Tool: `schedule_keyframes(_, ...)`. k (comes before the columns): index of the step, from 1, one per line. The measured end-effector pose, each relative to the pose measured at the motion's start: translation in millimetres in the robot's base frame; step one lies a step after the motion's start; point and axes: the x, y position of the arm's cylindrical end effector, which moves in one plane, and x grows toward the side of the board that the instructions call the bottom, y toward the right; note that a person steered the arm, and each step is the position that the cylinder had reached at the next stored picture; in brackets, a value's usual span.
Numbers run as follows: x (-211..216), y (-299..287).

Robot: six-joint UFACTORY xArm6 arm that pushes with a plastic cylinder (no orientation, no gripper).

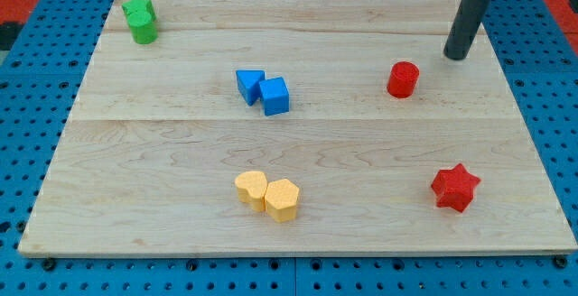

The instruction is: Slide the red circle towards the top center of the board

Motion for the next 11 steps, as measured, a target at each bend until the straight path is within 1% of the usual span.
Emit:
schedule_keyframes(2, 3, -38)
schedule_keyframes(3, -45, -49)
schedule_keyframes(4, -40, -35)
schedule_keyframes(5, -5, 25)
schedule_keyframes(6, 52, -42)
schedule_keyframes(7, 30, -120)
schedule_keyframes(8, -20, -124)
schedule_keyframes(9, -50, -144)
schedule_keyframes(10, -24, -94)
schedule_keyframes(11, -56, -101)
